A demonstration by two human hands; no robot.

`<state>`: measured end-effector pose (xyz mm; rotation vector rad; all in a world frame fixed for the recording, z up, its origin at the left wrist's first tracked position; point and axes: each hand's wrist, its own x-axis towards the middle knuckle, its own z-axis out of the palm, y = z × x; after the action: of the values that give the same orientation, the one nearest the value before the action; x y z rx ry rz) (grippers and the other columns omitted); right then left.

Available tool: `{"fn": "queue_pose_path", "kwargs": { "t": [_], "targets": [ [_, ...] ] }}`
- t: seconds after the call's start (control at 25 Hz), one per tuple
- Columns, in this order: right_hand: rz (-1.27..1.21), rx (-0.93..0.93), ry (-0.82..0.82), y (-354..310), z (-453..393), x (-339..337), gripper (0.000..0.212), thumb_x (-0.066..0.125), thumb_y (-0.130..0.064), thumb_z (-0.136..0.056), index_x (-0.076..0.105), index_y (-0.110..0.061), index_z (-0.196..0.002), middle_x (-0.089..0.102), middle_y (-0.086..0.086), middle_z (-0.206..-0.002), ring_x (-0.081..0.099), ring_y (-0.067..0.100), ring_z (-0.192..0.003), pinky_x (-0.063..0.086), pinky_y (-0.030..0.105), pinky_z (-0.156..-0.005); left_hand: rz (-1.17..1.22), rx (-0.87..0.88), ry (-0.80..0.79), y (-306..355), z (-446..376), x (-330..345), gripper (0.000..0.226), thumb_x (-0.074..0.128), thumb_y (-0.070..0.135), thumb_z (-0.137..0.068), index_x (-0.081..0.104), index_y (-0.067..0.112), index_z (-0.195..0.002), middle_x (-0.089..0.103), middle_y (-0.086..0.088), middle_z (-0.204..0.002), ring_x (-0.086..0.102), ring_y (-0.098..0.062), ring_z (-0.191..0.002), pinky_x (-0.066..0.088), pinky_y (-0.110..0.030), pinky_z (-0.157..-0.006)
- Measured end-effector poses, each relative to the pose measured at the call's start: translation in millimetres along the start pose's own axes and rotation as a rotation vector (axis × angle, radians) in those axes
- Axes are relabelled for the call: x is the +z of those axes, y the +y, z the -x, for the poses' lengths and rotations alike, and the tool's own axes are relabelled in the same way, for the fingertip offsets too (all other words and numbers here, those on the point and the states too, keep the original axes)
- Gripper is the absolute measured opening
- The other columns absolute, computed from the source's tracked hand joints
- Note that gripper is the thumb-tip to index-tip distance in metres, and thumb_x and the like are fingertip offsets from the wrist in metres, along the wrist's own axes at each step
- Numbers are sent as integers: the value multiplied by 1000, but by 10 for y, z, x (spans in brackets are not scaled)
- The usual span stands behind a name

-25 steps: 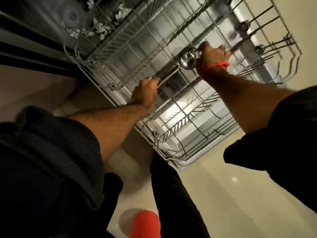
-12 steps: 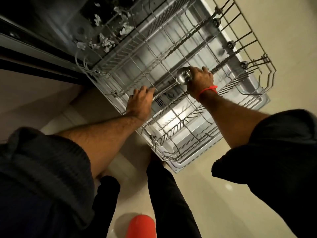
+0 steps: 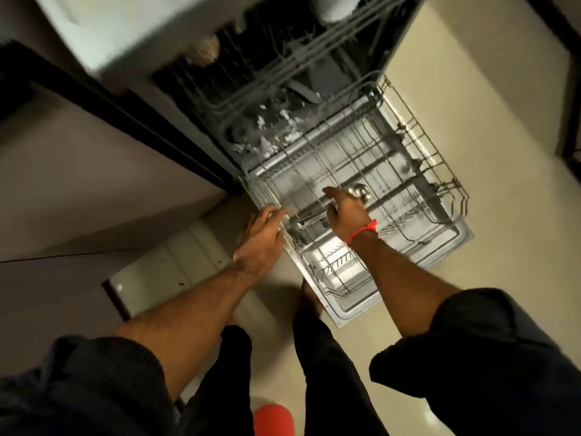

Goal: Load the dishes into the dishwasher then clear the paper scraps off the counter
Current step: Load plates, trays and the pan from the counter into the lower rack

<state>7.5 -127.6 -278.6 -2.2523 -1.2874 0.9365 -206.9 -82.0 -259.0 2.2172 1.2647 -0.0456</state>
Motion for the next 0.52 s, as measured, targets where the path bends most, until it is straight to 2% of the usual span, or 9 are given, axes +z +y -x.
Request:
{"fn": "queue_pose_path", "kwargs": {
  "t": [0.12,0.24,0.36,0.44,0.52],
  "targets": [
    [-33,-157,-49,-996,262,-163,42,50,-6,-90,60,-15,-129,69,14,-114,64,31,-103,52,38,-95,-5,-85,69,-15,446,-820,51,57,20,-94,45,32,-142,41,9,-144,49,-24,-126,48,-46,-103],
    [-74,-335,-86,-2060,490,-216,39,47,-7,-88,64,-11,-123,71,10,-106,66,27,-99,49,32,-93,-37,-130,225,-127,933,-1648,48,59,19,-93,51,26,-140,47,1,-142,51,-28,-122,49,-50,-97],
    [-104,-535,-94,-3003,688,-210,36,48,-4,-86,68,-10,-115,72,6,-99,67,20,-92,49,28,-91,-59,-131,386,-361,1357,-2304,43,58,20,-94,53,24,-136,50,-1,-140,54,-28,-117,52,-48,-90],
    [-126,-658,-87,-3641,851,-193,35,47,-4,-84,70,-9,-111,72,5,-97,67,17,-88,47,22,-90,-33,-180,489,-581,1625,-2755,46,57,19,-92,53,23,-138,49,0,-141,54,-27,-118,51,-46,-92],
    [-131,-755,-76,-4205,964,-122,34,47,-3,-83,70,-10,-108,72,4,-96,67,16,-86,49,23,-89,13,-229,596,-835,1871,-3172,49,56,21,-90,53,23,-139,48,0,-141,53,-27,-120,51,-46,-94]
  ]
}}
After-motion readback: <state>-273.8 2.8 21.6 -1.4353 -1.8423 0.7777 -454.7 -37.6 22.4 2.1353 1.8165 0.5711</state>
